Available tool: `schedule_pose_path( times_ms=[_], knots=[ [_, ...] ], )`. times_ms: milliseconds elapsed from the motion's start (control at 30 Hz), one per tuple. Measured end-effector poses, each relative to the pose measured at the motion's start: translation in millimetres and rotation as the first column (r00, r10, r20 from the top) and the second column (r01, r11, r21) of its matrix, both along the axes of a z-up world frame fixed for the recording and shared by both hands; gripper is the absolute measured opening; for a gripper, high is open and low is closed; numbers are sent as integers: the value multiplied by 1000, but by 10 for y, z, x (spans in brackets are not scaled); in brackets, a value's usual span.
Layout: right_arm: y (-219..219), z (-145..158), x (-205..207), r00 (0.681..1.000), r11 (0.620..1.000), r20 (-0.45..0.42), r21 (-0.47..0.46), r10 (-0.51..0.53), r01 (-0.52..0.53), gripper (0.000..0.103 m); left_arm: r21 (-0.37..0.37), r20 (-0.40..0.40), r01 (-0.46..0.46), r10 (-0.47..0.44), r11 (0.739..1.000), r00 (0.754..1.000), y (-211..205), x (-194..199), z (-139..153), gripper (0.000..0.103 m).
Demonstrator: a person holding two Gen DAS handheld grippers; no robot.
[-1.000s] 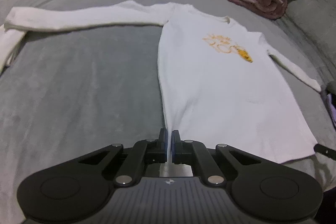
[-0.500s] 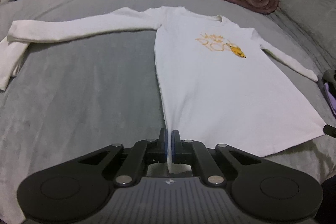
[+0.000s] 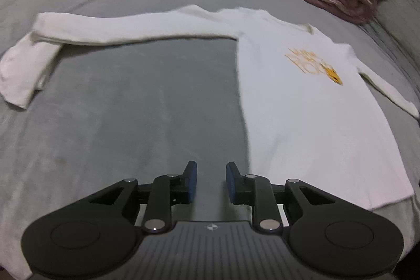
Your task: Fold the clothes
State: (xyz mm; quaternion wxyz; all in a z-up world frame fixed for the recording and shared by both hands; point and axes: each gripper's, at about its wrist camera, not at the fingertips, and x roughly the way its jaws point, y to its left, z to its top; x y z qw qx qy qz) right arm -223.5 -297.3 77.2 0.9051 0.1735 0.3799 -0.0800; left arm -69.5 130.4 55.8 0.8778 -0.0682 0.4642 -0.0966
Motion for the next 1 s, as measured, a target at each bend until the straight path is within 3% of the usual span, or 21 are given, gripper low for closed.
schedule_pose_path(
  times_ms=[133,300,433,500,633,667,867,1000],
  knots=[
    [37,-5,27,1000,1000,6,9,16,-16,26,-28,-21,-14,14,1000,1000,-2,55,-38,22],
    [79,53,165,999,998,26,40,43,-44,33,-13,-13,-38,37,999,999,-57,150,-10,22],
    [146,143,319,995,995,57,57,77,-81,46,-7,12,-47,47,999,999,-69,253,49,22],
    [162,203,412,993,994,76,60,86,-91,53,0,17,-59,59,998,998,-64,313,66,22],
    [181,315,601,989,993,113,62,93,-100,95,-6,32,-72,72,997,997,-68,449,117,24],
    [180,338,649,989,993,121,61,89,-97,98,-5,40,-74,74,997,996,-83,478,133,29],
    [172,475,936,982,995,174,56,68,-79,103,4,90,-87,86,996,992,-173,652,228,47],
    [161,567,1123,976,997,209,45,52,-63,103,-29,117,-93,96,995,989,-243,773,273,53]
  ],
)
